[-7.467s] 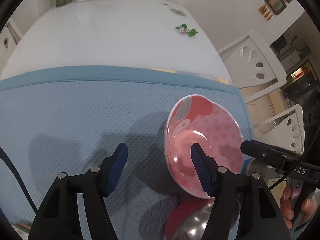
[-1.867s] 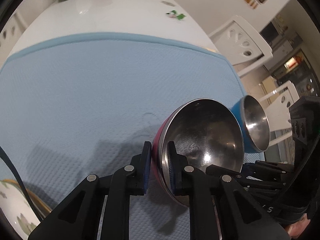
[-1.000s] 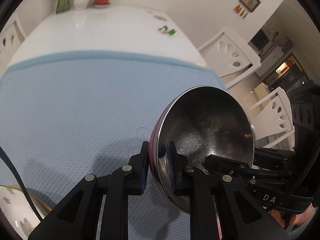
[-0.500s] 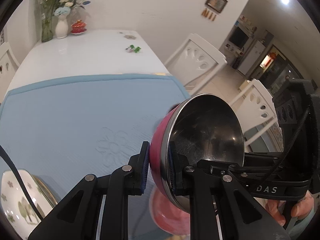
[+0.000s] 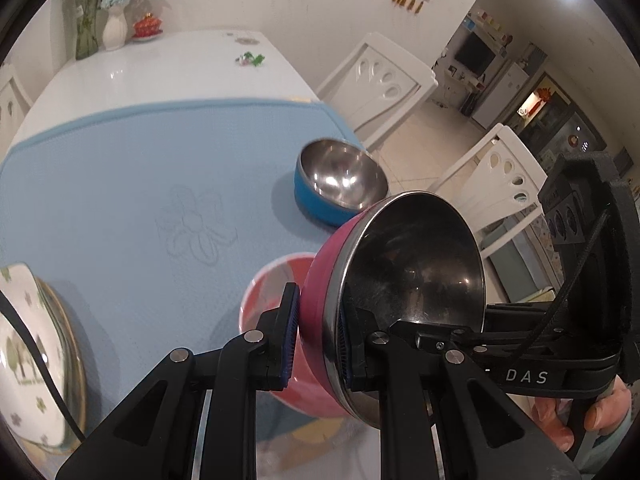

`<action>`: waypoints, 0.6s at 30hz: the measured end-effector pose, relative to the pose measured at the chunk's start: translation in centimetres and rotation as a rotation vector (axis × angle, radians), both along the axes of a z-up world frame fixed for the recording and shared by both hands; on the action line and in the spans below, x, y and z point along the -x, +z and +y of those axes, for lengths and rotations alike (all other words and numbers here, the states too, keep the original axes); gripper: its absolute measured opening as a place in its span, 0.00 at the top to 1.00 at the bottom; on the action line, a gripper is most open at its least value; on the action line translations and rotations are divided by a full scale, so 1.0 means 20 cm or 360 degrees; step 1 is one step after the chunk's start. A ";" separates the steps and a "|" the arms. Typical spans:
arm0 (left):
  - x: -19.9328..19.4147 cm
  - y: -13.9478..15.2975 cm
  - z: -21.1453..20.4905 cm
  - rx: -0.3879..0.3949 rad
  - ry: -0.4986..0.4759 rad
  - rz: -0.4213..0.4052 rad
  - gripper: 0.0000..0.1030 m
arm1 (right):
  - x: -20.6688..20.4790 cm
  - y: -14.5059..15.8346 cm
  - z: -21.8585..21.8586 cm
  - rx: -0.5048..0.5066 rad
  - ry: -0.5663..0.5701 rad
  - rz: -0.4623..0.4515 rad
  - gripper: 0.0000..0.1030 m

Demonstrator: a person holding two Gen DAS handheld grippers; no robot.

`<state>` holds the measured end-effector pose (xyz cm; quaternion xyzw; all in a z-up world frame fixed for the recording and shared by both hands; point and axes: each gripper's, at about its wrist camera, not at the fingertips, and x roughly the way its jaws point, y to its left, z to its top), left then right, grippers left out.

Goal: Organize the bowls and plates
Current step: 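Lower the pink steel bowl into the pink cartoon bowl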

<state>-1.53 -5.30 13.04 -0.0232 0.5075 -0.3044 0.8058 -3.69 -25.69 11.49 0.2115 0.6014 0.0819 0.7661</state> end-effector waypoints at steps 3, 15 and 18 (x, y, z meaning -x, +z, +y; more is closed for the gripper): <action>0.03 -0.05 -0.01 -0.0004 0.0001 0.0038 0.87 | 0.04 -0.03 0.00 0.0019 0.0004 0.0027 0.74; 0.07 -0.18 -0.02 -0.0079 -0.0005 0.0124 0.87 | 0.07 -0.14 -0.01 0.0034 0.0006 0.0125 0.74; 0.07 -0.20 -0.02 -0.0088 -0.0007 0.0132 0.87 | 0.07 -0.14 -0.03 0.0024 0.0008 0.0131 0.74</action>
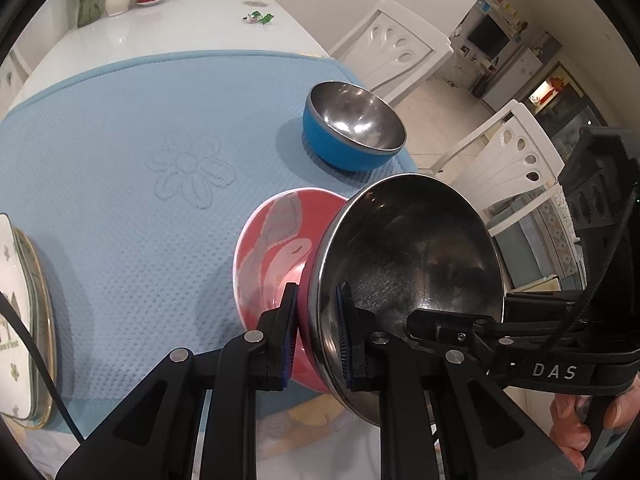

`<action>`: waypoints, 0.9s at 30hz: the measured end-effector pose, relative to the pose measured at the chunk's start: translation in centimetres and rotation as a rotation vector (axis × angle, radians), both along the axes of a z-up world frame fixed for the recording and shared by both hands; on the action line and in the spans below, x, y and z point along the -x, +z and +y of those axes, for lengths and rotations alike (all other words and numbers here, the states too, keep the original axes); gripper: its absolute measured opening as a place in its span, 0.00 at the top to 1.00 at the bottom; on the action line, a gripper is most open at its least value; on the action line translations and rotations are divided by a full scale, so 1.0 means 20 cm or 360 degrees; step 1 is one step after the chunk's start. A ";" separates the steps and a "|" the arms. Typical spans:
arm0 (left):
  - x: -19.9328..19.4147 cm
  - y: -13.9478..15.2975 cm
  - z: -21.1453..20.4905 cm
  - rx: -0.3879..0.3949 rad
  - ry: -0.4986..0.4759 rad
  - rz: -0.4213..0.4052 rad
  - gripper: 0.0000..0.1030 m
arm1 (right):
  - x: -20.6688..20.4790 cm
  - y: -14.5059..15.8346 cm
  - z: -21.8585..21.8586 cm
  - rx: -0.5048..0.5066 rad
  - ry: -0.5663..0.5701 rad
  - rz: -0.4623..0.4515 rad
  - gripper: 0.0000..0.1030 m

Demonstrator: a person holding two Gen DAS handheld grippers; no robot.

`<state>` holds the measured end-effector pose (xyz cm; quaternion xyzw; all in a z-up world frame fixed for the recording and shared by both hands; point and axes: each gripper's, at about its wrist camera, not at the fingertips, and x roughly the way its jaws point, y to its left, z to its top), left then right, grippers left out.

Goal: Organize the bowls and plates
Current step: 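Lower the pink steel bowl into the pink cartoon bowl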

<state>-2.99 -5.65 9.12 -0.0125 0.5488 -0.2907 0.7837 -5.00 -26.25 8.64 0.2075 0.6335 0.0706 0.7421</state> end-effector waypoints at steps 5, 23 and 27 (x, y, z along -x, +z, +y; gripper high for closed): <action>-0.02 -0.02 -0.02 -0.0062 -0.0020 0.0007 0.83 | 0.00 -0.01 -0.01 -0.0007 0.0002 0.0005 0.74; -0.07 -0.03 0.02 -0.0170 -0.0017 -0.0040 0.80 | 0.01 0.01 -0.03 -0.0048 -0.0008 0.0001 0.74; -0.05 -0.03 0.01 -0.0178 -0.0043 -0.0041 0.80 | 0.01 0.01 -0.02 -0.0038 0.0004 0.0001 0.74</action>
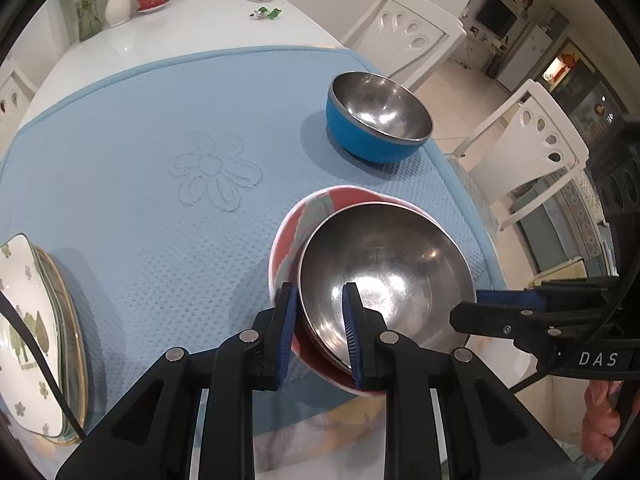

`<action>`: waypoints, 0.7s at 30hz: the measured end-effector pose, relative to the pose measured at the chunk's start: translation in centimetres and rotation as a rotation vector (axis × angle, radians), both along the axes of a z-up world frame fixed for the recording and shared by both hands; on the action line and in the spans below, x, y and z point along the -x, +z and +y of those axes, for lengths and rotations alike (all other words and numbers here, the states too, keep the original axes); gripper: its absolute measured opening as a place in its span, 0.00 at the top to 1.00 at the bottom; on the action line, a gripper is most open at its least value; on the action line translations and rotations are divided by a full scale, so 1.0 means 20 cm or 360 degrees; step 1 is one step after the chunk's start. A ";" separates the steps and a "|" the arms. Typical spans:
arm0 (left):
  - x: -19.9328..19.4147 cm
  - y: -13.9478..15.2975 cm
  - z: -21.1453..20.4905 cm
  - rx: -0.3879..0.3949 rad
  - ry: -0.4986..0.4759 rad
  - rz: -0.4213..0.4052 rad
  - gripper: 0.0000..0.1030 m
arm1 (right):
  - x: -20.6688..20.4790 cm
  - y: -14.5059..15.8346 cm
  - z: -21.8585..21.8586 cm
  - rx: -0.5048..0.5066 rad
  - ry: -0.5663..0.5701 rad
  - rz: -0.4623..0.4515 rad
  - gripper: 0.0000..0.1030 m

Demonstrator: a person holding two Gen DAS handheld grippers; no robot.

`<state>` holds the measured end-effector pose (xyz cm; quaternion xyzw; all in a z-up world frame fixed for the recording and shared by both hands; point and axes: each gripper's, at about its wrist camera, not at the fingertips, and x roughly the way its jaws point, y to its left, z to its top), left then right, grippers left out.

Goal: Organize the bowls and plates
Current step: 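Lower the pink steel bowl into the pink cartoon bowl, then open the right gripper and withdraw it from the nested bowls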

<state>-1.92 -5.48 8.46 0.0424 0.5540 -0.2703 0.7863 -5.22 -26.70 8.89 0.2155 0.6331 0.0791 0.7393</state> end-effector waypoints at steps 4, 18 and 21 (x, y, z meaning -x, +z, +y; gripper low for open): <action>0.03 0.01 0.02 0.0027 -0.0008 0.0018 0.80 | 0.03 0.00 0.03 -0.0002 0.0030 -0.0001 0.74; 0.08 0.03 0.05 0.0104 -0.0035 0.0066 0.80 | 0.07 -0.02 0.07 0.0054 0.0096 0.0030 0.74; 0.08 0.00 0.05 0.0085 -0.0041 0.0093 0.80 | 0.08 -0.08 0.07 0.0052 0.0094 0.0088 0.74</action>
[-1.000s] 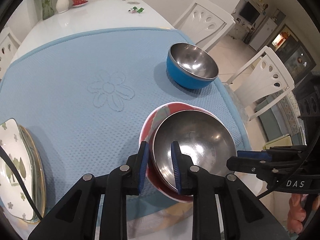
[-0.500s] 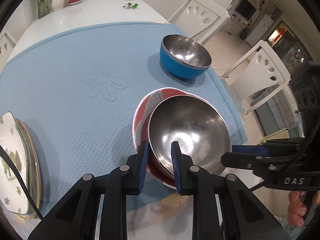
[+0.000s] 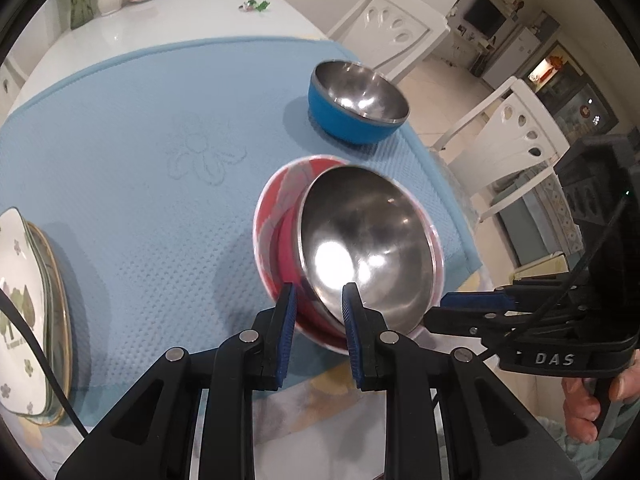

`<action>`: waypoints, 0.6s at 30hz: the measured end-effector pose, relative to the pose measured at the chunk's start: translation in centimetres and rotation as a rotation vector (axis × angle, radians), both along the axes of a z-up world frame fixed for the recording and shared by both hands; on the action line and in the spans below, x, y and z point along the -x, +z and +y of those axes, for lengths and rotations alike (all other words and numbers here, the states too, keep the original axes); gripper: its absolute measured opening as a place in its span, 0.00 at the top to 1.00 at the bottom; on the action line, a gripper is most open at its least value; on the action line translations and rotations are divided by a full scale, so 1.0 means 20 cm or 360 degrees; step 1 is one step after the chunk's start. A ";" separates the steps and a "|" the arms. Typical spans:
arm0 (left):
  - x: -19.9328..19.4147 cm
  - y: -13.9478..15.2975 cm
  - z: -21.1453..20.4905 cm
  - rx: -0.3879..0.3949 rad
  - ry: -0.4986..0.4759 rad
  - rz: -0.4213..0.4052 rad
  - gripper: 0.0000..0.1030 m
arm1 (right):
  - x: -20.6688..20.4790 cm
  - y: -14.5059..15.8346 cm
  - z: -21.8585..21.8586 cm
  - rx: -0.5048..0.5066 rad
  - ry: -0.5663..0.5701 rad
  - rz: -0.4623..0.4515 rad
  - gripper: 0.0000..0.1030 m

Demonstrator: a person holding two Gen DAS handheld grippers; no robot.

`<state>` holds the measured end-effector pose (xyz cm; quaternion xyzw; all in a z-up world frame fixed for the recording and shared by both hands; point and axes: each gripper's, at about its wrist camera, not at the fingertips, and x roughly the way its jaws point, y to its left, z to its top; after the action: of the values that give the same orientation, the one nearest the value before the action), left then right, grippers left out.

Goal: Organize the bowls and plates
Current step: 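Open the right gripper and withdraw it from the nested bowls, then move the right gripper to the blue steel bowl and grasp its rim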

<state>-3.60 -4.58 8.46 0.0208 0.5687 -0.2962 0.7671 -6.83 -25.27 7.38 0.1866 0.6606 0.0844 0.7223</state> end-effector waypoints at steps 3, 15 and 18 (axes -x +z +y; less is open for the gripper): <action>0.00 -0.01 0.01 0.0009 0.0015 0.0010 0.80 | 0.00 -0.01 -0.01 -0.0062 -0.0025 0.0013 0.74; -0.12 0.10 0.05 0.0064 0.0075 -0.0035 0.80 | -0.04 0.14 -0.15 -0.0022 -0.0099 -0.0117 0.74; -0.20 0.15 0.04 0.0114 0.0093 -0.0053 0.80 | -0.08 0.18 -0.22 -0.0053 -0.0206 -0.0177 0.74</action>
<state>0.39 -3.70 11.37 -0.0182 0.5452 -0.2936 0.7850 -5.13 -29.74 11.01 0.2359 0.6046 0.0587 0.7585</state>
